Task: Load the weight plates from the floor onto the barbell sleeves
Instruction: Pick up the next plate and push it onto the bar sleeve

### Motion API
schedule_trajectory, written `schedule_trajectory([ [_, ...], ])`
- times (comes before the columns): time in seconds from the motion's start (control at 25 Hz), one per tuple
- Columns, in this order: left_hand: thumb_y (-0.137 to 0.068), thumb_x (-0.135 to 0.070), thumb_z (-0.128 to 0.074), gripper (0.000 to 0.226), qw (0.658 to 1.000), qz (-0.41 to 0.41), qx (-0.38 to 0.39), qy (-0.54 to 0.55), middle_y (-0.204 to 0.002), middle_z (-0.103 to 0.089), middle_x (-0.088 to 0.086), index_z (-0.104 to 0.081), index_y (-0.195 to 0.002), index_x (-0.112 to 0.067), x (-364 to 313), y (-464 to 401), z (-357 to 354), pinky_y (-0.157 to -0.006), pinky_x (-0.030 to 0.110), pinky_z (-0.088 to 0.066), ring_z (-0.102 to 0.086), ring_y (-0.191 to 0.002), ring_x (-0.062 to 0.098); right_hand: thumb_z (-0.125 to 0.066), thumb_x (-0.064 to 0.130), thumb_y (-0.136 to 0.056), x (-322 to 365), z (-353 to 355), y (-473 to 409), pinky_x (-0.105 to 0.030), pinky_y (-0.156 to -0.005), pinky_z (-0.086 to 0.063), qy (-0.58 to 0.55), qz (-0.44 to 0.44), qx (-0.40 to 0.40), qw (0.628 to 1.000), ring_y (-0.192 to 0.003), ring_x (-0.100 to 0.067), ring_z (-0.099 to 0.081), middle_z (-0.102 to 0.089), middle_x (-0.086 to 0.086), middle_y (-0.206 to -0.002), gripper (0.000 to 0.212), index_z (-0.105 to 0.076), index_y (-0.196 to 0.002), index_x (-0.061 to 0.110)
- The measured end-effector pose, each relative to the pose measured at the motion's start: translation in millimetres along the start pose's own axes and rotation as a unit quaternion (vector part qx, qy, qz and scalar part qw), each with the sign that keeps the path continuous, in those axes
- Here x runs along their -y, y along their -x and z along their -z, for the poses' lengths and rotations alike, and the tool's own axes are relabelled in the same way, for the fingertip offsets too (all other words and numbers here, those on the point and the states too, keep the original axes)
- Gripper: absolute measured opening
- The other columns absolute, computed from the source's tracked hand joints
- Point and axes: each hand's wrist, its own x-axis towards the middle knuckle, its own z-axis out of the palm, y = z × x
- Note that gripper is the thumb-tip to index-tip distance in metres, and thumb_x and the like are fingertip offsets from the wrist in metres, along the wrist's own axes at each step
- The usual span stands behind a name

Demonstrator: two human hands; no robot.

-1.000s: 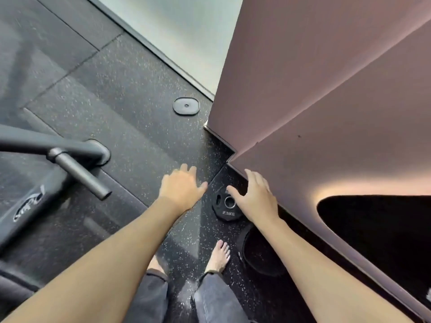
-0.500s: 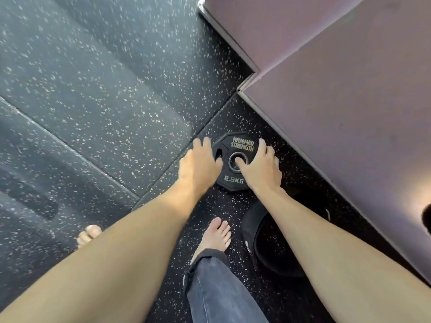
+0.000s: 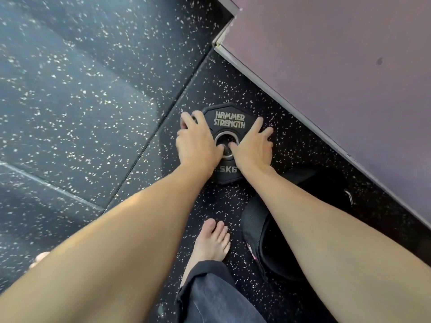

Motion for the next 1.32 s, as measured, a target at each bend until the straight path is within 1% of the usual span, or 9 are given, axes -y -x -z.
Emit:
schedule_trajectory([
  [0.16,-0.077,-0.039,-0.078,0.075,0.998,0.013,-0.012,0.055,-0.126,-0.039,0.017,-0.033,-0.129,-0.008,7,1,7,-0.064,0.035,-0.036,-0.065,-0.088,0.038,-0.076,0.033,-0.085,-1,10,6,-0.035,-0.072,-0.039,-0.02,0.012,0.004,1.0,-0.113,-0.041,-0.054,-0.034,-0.02,-0.137,0.085,-0.022,-0.148,0.016],
  [0.36,-0.079,-0.04,-0.077,0.072,0.996,0.021,-0.035,0.077,-0.118,-0.05,0.017,-0.033,-0.127,-0.009,44,35,54,-0.071,0.038,-0.036,-0.062,-0.099,0.043,-0.077,0.036,-0.082,31,39,58,-0.034,-0.071,-0.038,-0.018,0.081,-0.012,0.996,-0.103,-0.039,-0.057,-0.041,-0.02,-0.128,0.083,-0.026,-0.145,0.019],
  [0.56,-0.077,-0.051,-0.074,0.086,0.993,0.026,-0.101,0.05,-0.122,-0.051,0.016,-0.03,-0.139,-0.011,77,66,170,-0.08,0.044,-0.046,-0.061,-0.104,0.045,-0.074,0.045,-0.083,88,123,119,-0.035,-0.072,-0.037,-0.044,0.141,-0.042,0.988,-0.104,-0.037,-0.058,-0.055,-0.02,-0.121,0.086,-0.024,-0.148,0.02],
  [0.68,-0.076,-0.057,-0.071,0.085,0.984,0.026,-0.17,0.052,-0.116,-0.056,0.017,-0.034,-0.135,-0.01,94,97,258,-0.078,0.046,-0.048,-0.062,-0.099,0.047,-0.073,0.05,-0.08,124,198,164,-0.037,-0.073,-0.041,-0.055,0.214,-0.099,0.97,-0.101,-0.035,-0.058,-0.056,-0.017,-0.118,0.088,-0.025,-0.148,0.022],
  [0.8,-0.071,-0.058,-0.075,0.087,0.967,-0.001,-0.239,0.085,-0.104,-0.06,0.019,-0.039,-0.13,-0.005,107,137,361,-0.072,0.048,-0.048,-0.062,-0.092,0.05,-0.073,0.051,-0.076,160,286,216,-0.04,-0.078,-0.047,-0.093,0.283,-0.134,0.945,-0.099,-0.034,-0.058,-0.054,-0.013,-0.112,0.089,-0.027,-0.148,0.024],
  [0.92,-0.068,-0.051,-0.08,0.078,0.945,0.002,-0.285,0.163,-0.104,-0.06,0.02,-0.038,-0.12,-0.01,110,185,476,-0.075,0.049,-0.047,-0.06,-0.096,0.05,-0.075,0.044,-0.075,195,386,276,-0.041,-0.08,-0.05,-0.182,0.336,-0.143,0.913,-0.098,-0.035,-0.057,-0.048,-0.009,-0.11,0.088,-0.029,-0.148,0.027],
  [1.08,-0.063,-0.049,-0.082,0.083,0.907,-0.022,-0.372,0.196,-0.099,-0.063,0.016,-0.04,-0.126,-0.016,107,266,629,-0.074,0.047,-0.052,-0.062,-0.09,0.045,-0.079,0.041,-0.072,231,525,363,-0.035,-0.079,-0.05,-0.25,0.401,-0.161,0.866,-0.093,-0.03,-0.058,-0.043,-0.004,-0.107,0.085,-0.033,-0.143,0.034],
  [1.2,-0.062,-0.048,-0.082,0.084,0.871,-0.044,-0.447,0.2,-0.096,-0.065,0.011,-0.041,-0.13,-0.019,98,340,742,-0.07,0.042,-0.05,-0.063,-0.086,0.04,-0.079,0.04,-0.068,246,632,437,-0.037,-0.078,-0.053,-0.293,0.455,-0.208,0.815,-0.08,-0.027,-0.057,-0.043,-0.002,-0.102,0.084,-0.039,-0.141,0.032],
  [1.32,-0.061,-0.05,-0.077,0.081,0.83,-0.077,-0.519,0.19,-0.094,-0.069,0.006,-0.043,-0.129,-0.021,92,422,842,-0.069,0.04,-0.054,-0.066,-0.083,0.035,-0.08,0.037,-0.066,253,729,517,-0.04,-0.072,-0.056,-0.339,0.519,-0.263,0.739,-0.075,-0.023,-0.058,-0.047,-0.003,-0.1,0.082,-0.045,-0.14,0.027],
])
